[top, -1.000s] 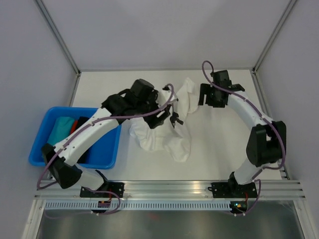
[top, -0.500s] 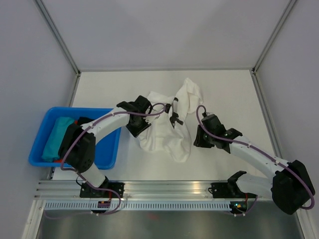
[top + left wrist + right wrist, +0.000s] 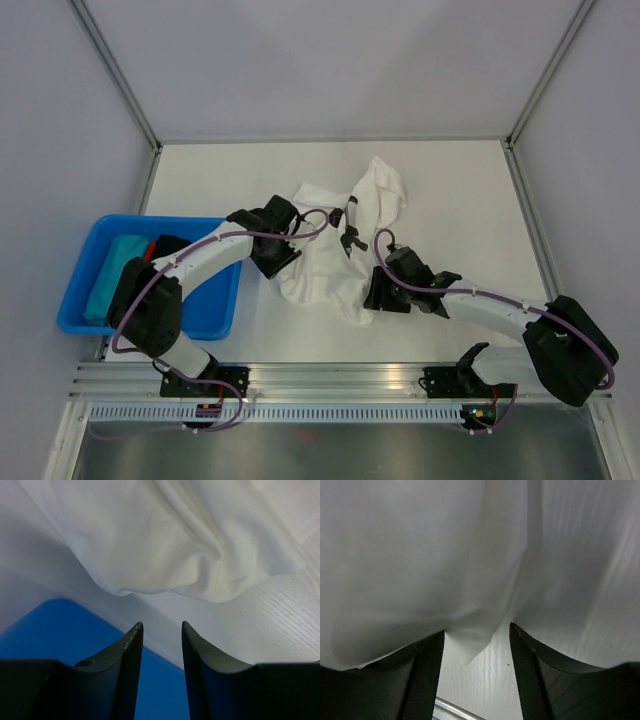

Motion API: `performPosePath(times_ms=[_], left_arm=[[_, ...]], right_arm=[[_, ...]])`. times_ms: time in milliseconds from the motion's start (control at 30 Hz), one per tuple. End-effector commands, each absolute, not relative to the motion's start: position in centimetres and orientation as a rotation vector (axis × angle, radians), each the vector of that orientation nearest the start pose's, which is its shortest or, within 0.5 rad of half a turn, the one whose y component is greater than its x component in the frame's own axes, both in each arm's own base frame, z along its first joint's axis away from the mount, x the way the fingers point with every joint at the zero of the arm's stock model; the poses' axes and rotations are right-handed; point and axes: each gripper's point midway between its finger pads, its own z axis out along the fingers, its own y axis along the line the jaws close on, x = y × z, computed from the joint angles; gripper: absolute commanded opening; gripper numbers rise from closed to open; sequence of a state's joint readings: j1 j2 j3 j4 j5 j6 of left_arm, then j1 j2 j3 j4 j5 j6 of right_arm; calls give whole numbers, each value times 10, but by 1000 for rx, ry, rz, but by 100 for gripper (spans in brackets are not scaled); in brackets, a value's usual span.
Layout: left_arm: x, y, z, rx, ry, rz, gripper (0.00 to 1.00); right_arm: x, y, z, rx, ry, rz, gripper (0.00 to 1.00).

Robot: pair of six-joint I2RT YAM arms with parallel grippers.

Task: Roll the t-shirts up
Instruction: Flatten the tshirt

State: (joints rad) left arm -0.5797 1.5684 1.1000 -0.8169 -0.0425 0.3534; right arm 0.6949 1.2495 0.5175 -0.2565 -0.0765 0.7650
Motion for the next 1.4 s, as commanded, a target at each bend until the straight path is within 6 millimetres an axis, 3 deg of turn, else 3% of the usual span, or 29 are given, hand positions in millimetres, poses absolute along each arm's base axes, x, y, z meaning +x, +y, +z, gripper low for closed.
performPosePath(times_ms=[0, 33, 100, 200, 233, 300, 367, 500, 600, 767, 900, 1067, 1233, 1367], left_arm=[[257, -150, 83, 1288, 2499, -43, 43], [254, -154, 84, 1290, 2497, -84, 43], [246, -159, 86, 1316, 2491, -149, 43], [237, -165, 92, 1351, 2462, -228, 45], [235, -167, 94, 1361, 2452, -242, 45], [232, -168, 99, 1386, 2424, -262, 46], [231, -167, 103, 1412, 2393, -257, 48], [231, -171, 110, 1434, 2345, -284, 52], [230, -178, 110, 1446, 2335, -332, 54], [225, -186, 101, 1485, 2346, -370, 55], [217, -187, 88, 1537, 2352, -371, 56], [211, -186, 70, 1576, 2359, -360, 56], [221, -187, 60, 1559, 2329, -312, 60], [248, -179, 51, 1526, 2299, -137, 60]], right_arm=[[202, 218, 26, 63, 2620, 623, 61], [206, 220, 25, 65, 2609, 629, 59], [205, 219, 16, 71, 2617, 620, 40], [208, 217, 11, 111, 2593, 614, 2], [206, 214, 11, 111, 2606, 596, 0], [218, 212, 32, 95, 2547, 563, 0], [231, 211, 72, 48, 2480, 535, 0], [251, 212, 171, -12, 2316, 543, 0], [254, 206, 211, -42, 2255, 521, 1], [261, 207, 251, -88, 2210, 513, 0], [269, 214, 305, -89, 2112, 568, 0], [274, 221, 357, -77, 2003, 642, 0], [280, 225, 377, -102, 1975, 643, 0], [281, 220, 380, -103, 1969, 606, 0]])
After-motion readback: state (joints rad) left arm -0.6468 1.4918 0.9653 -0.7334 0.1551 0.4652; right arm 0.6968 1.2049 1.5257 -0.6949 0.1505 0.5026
